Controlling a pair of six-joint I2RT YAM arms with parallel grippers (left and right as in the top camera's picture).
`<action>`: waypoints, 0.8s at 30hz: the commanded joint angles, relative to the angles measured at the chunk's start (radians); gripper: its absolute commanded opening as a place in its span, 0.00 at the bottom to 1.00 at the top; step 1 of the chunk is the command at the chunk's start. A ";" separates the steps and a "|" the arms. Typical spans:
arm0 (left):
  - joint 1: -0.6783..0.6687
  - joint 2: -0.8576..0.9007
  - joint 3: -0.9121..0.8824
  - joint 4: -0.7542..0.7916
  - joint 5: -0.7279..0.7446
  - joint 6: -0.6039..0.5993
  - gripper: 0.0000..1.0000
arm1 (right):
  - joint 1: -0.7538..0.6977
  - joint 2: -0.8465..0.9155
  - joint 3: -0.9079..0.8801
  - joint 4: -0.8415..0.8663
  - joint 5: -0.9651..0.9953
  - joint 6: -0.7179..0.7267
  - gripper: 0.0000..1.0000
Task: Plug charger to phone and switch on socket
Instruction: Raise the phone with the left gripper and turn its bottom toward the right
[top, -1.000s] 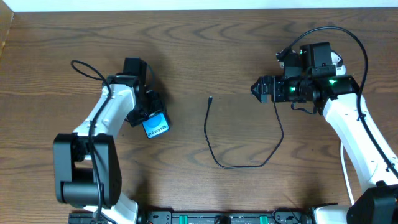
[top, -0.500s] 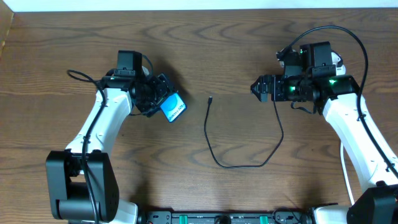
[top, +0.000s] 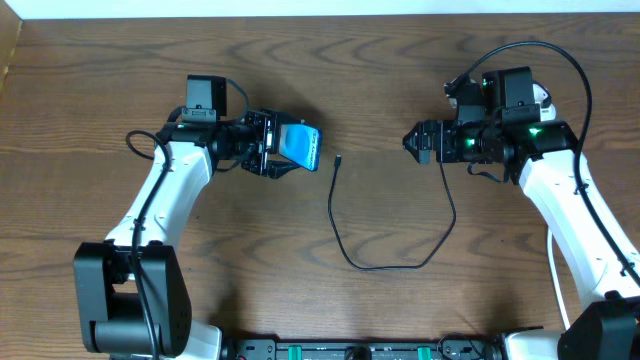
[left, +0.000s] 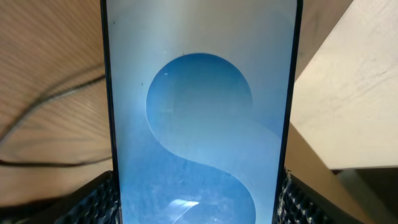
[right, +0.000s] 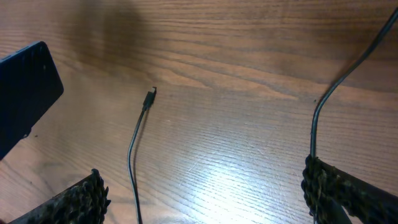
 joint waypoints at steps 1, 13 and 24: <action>0.004 -0.022 0.026 0.010 0.094 -0.132 0.69 | 0.006 0.000 0.015 0.000 -0.006 0.010 0.99; 0.004 -0.022 0.026 0.010 0.112 -0.186 0.68 | 0.006 0.000 0.015 0.000 -0.006 0.010 0.99; 0.001 -0.022 0.026 -0.027 -0.304 -0.023 0.67 | 0.011 0.024 0.015 0.075 -0.052 0.055 0.99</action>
